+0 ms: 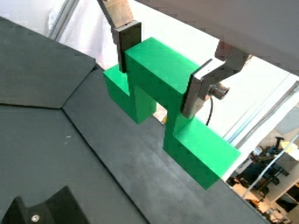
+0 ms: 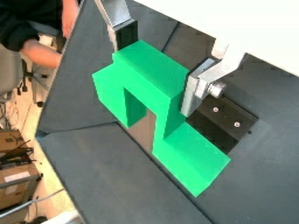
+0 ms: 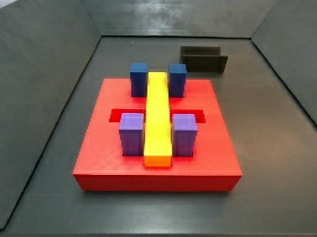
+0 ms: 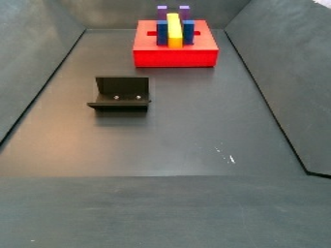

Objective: Pick up the green object. Move up. Place the green object on the fixture. Regrasp the green object. Move to above the board. Insert the green object.
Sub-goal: Move to above the board.

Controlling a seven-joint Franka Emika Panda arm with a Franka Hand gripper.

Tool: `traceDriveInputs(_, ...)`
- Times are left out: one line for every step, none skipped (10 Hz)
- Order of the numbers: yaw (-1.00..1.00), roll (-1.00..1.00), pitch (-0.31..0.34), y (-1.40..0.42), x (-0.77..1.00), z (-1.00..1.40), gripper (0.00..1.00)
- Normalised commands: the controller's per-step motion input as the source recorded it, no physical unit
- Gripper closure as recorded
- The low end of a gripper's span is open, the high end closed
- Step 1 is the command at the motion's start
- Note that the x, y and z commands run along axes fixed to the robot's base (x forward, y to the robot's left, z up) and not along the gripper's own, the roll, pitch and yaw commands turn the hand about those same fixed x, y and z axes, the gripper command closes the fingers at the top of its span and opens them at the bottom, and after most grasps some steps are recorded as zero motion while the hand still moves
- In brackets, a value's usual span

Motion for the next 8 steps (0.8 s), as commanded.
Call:
traceDriveInputs(-0.12, -1.00, 0.109, -1.40, -1.10, 0.27, 1.00)
traceDriveInputs(-0.11, -1.00, 0.100, -1.40, -1.13, 0.29, 1.00)
traceDriveInputs(-0.10, -1.00, 0.082, -1.40, -1.22, 0.30, 1.00)
traceDriveInputs(-0.09, -1.00, 0.083, -1.40, -1.24, 0.27, 1.00)
traceDriveInputs(-0.09, -1.00, 0.091, -1.40, -1.24, 0.29, 1.00)
traceDriveInputs(-0.08, -1.00, 0.093, -0.93, -0.84, 0.20, 1.00)
traceDriveInputs(-0.07, -1.00, 0.095, -0.51, -0.49, 0.10, 1.00)
traceDriveInputs(-0.06, -1.00, 0.097, -0.23, -0.23, 0.05, 1.00)
